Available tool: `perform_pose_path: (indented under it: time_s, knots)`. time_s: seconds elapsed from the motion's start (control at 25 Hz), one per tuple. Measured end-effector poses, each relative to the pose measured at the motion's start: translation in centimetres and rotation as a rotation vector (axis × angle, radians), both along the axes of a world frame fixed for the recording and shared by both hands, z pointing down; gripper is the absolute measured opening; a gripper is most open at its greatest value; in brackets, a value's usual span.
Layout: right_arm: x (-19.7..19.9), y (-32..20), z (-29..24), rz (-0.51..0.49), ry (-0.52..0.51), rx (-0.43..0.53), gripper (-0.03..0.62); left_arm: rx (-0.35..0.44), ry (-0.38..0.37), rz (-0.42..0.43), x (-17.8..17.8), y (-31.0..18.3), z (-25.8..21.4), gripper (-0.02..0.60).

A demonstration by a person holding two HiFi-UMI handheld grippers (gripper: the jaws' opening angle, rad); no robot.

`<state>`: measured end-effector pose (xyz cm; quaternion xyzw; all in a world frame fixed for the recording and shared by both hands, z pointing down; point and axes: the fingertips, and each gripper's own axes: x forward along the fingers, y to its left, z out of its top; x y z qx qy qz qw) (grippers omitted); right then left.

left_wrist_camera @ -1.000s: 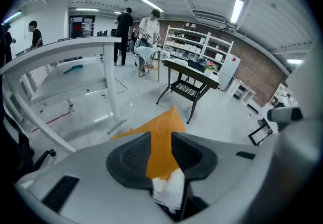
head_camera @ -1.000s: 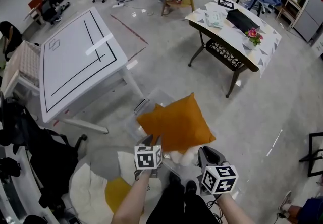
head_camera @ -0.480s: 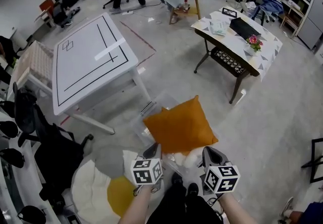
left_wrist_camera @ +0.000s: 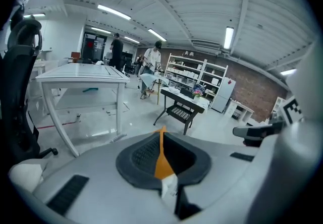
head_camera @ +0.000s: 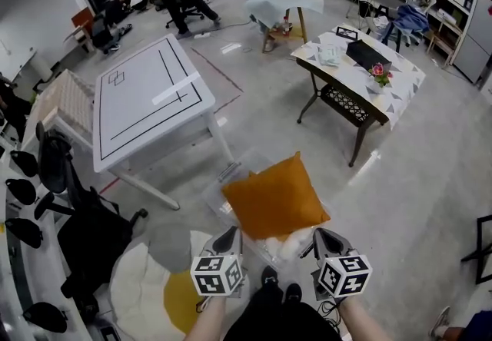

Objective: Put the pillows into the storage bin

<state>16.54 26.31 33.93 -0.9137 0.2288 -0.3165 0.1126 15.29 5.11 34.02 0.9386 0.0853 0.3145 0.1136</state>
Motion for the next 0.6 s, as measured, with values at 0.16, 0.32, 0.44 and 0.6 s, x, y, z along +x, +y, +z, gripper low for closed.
perform_pose_path:
  time_s: [0.16,0.32,0.44,0.6]
  knots:
    - [-1.3,1.2,-1.1,-0.009,0.023,-0.011,0.000,0.019,0.012,-0.008,-1.8,0.9,-1.1,0.026]
    - [-1.9,2.3,-1.9,-0.001,0.042,-0.009,0.000,0.031,0.017,-0.021,-3.3,1.6,-1.7,0.026]
    - [-2.4,3.0,-2.5,-0.007,0.052,0.002,0.000,0.032,0.028,-0.024,-4.2,2.4,-2.5,0.026]
    - [-3.3,4.0,-2.9,-0.020,0.067,0.002,0.000,0.044,0.044,-0.019,-5.2,3.2,-3.3,0.026]
